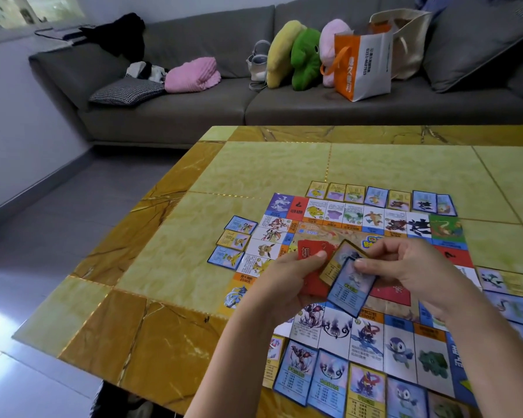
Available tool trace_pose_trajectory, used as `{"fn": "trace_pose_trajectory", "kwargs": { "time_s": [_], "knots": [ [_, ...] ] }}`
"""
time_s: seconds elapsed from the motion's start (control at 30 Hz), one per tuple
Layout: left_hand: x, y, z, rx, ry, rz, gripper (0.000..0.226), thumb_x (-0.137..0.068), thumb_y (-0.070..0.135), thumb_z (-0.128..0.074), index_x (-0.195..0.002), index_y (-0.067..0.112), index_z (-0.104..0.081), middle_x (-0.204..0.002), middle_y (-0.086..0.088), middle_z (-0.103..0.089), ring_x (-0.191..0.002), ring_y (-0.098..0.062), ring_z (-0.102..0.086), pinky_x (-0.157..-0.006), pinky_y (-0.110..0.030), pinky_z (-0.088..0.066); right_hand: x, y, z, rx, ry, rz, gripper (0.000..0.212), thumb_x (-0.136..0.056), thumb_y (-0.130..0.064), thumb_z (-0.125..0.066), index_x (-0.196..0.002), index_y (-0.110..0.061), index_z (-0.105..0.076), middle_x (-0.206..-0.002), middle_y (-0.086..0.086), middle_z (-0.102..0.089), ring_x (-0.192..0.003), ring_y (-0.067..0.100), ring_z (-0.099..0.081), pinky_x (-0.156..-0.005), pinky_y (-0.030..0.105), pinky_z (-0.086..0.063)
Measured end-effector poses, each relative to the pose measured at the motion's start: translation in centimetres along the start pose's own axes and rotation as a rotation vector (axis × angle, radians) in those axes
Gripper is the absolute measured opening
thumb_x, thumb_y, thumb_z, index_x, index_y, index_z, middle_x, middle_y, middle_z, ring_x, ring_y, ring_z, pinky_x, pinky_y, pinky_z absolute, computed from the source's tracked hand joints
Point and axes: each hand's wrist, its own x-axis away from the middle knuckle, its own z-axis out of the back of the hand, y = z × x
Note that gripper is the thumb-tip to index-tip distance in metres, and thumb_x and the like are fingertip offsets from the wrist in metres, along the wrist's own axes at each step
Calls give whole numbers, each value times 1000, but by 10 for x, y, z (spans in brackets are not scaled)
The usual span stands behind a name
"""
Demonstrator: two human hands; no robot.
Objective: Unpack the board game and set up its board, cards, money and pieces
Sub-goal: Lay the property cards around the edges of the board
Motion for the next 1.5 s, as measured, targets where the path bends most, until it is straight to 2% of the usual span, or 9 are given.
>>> {"fn": "trace_pose_trajectory", "kwargs": {
  "time_s": [0.23,0.47,0.57,0.83,0.93,1.13,1.27,1.4,1.5],
  "knots": [
    [2,2,4,-69,-101,-21,11,-90,-1,-56,-101,2,-57,-96,-14,-71,-86,-26,-70,-80,-37,-58,0,-3,-9,-1,126,113,37,-71,-22,-76,-57,-7,-45,-38,-8,-42,-33,0,-37,-39,9,-33],
    [2,16,34,168,174,-90,26,-86,-3,-57,-112,-10,-54,-90,-20,-70,-71,-25,-72,-55,-28,-58,0,0,0,-83,156,102,17,-82,-22,-66,-75,-7,-71,-53,-2,-63,-44,5,-49,-43,12,-39],
    [3,19,46,253,265,-128,30,-89,-3,-53,-118,-10,-52,-83,-18,-72,-68,-24,-72,-54,-27,-57,-3,5,5,-39,182,116,15,-85,-18,-65,-77,-8,-72,-51,-4,-60,-44,6,-46,-44,12,-38],
    [13,26,75,469,457,-181,9,-89,-2,-54,-98,-4,-56,-89,-18,-68,-75,-26,-70,-58,-32,-60,-15,9,4,-47,177,63,9,-87,-6,-64,-79,-6,-70,-76,4,-70,-59,12,-61,-51,15,-49],
    [17,28,92,543,537,-211,3,-91,-1,-53,-92,-4,-55,-76,-17,-70,-70,-25,-70,-56,-32,-60,-26,2,0,-35,114,60,4,-85,0,-65,-84,-4,-66,-72,5,-70,-67,16,-64,-54,17,-52],
    [21,29,104,596,572,-220,5,-92,0,-52,-90,-3,-55,-71,-17,-70,-68,-25,-70,-60,-34,-58,-87,-30,-23,135,-63,56,37,-93,7,-49,-121,-15,-61,-79,3,-45,-65,20,-58,-66,24,-59],
    [21,29,103,610,551,-214,5,-91,-1,-52,-94,-4,-55,-69,-17,-71,-79,-27,-68,-62,-35,-58,-144,-43,-51,273,41,126,20,-94,-1,-53,-107,-8,-66,-103,14,-62,-75,19,-65,-63,28,-59],
    [19,29,102,595,545,-214,6,-90,-1,-53,-94,-5,-55,-69,-16,-72,-62,-23,-71,-58,-33,-59,-187,-42,-84,426,155,182,13,-86,-15,-69,-92,-4,-72,-78,7,-68,-56,10,-58,-51,22,-46],
    [17,29,102,573,559,-209,5,-90,-1,-53,-93,-4,-55,-68,-16,-72,-60,-23,-71,-55,-33,-59,-206,-35,-109,455,115,110,12,-84,-12,-71,-84,0,-72,-76,13,-71,-56,14,-61,-61,30,-56]
  ]
}}
